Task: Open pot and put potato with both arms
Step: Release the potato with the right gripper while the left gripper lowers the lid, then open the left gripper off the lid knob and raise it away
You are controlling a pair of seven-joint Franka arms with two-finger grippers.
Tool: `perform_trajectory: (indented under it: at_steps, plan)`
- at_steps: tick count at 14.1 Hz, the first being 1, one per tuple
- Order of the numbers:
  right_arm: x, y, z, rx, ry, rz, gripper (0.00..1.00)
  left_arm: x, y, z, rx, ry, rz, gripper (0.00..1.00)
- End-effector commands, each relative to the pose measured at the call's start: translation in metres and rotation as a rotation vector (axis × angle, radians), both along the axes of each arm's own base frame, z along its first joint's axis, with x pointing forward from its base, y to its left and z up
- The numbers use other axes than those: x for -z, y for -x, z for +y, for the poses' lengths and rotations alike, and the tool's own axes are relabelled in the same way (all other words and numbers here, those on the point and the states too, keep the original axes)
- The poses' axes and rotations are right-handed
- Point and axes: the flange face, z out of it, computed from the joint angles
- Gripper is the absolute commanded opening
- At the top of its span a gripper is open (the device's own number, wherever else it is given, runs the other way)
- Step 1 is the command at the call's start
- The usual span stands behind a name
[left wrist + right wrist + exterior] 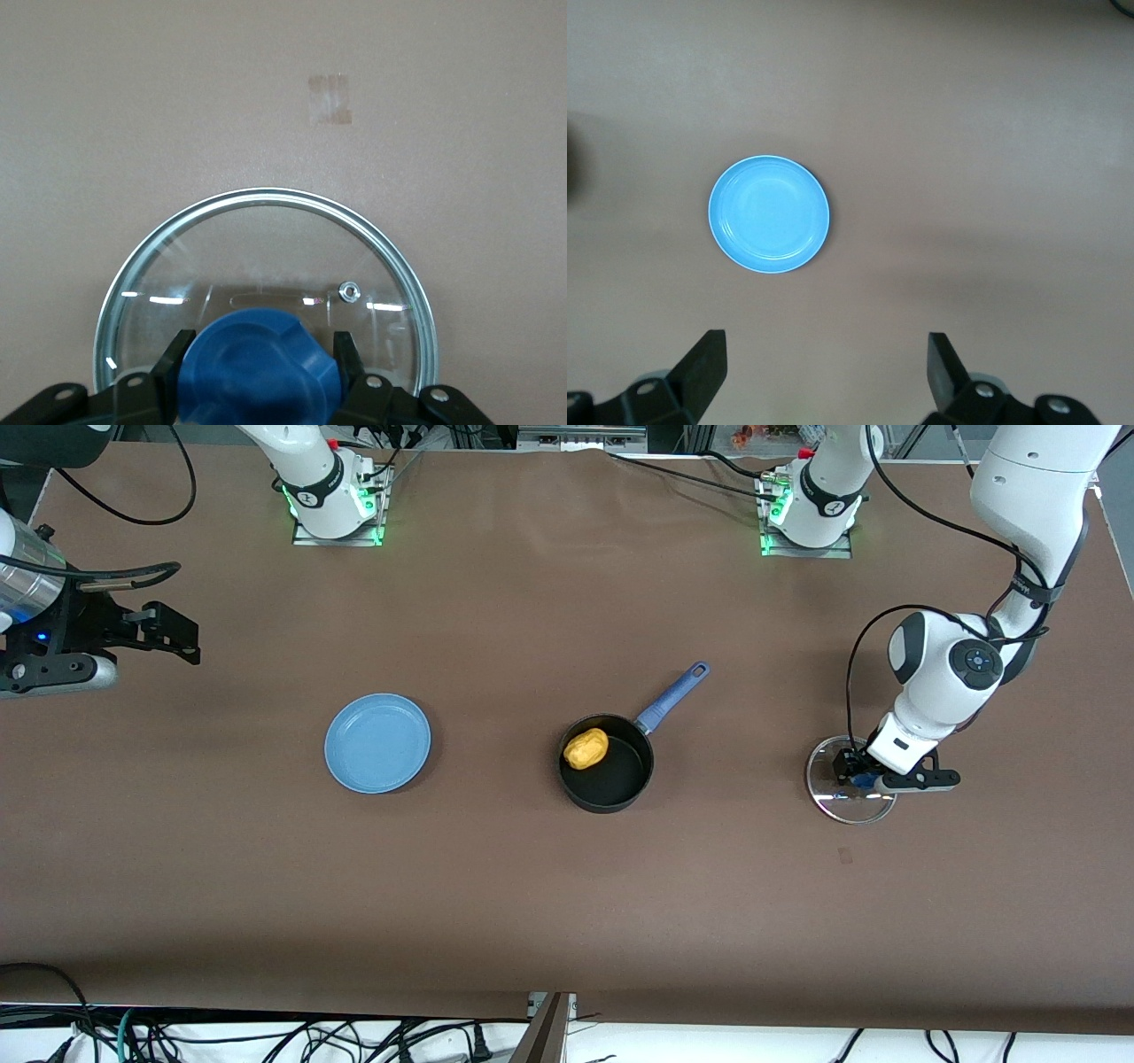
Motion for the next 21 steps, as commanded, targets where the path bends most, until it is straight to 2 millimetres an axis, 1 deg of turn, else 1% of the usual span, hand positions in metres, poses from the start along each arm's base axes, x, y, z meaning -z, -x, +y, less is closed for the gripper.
perform_trajectory:
  at_steps: [1,3,7,9,11,13,16,17,18,19,20,21]
  plan:
    - [0.000,0.003,-0.002,-0.015,0.013,0.001,1.00,-0.026,-0.008,0.005,0.016,-0.022,-0.034,0.72]
    - [0.001,0.002,-0.002,-0.015,0.014,0.004,1.00,-0.050,-0.018,0.006,0.011,-0.037,-0.024,0.73]
    - [0.005,0.000,-0.003,-0.015,0.023,0.008,1.00,-0.114,-0.048,0.006,-0.011,-0.067,0.032,0.73]
    - [0.005,0.000,-0.001,-0.017,0.022,0.008,1.00,-0.151,-0.063,-0.002,-0.012,-0.071,0.057,0.73]
    - [0.005,0.000,0.000,-0.018,0.022,0.006,1.00,-0.190,-0.076,0.000,-0.036,-0.081,0.103,0.73]
    - [0.005,0.000,0.001,-0.020,0.023,0.006,1.00,-0.231,-0.085,-0.014,-0.028,-0.077,0.127,0.73]
    - [0.005,0.000,0.001,-0.020,0.023,0.006,1.00,-0.271,-0.086,-0.014,-0.074,-0.043,0.164,0.73]
    - [0.005,0.000,0.001,-0.020,0.023,0.006,1.00,-0.282,-0.085,-0.016,-0.089,-0.019,0.180,0.74]
    - [0.005,0.000,0.001,-0.020,0.021,0.006,1.00,-0.301,-0.084,-0.015,-0.101,-0.007,0.183,0.78]
    - [0.005,0.000,0.001,-0.020,0.021,0.006,1.00,-0.315,-0.082,-0.014,-0.102,-0.009,0.196,0.79]
    - [0.005,0.000,0.002,-0.022,0.021,0.005,1.00,-0.325,-0.081,-0.012,-0.106,-0.010,0.202,0.83]
    - [0.005,0.000,0.002,-0.021,0.023,0.005,1.00,-0.337,-0.080,-0.010,-0.110,-0.011,0.196,0.92]
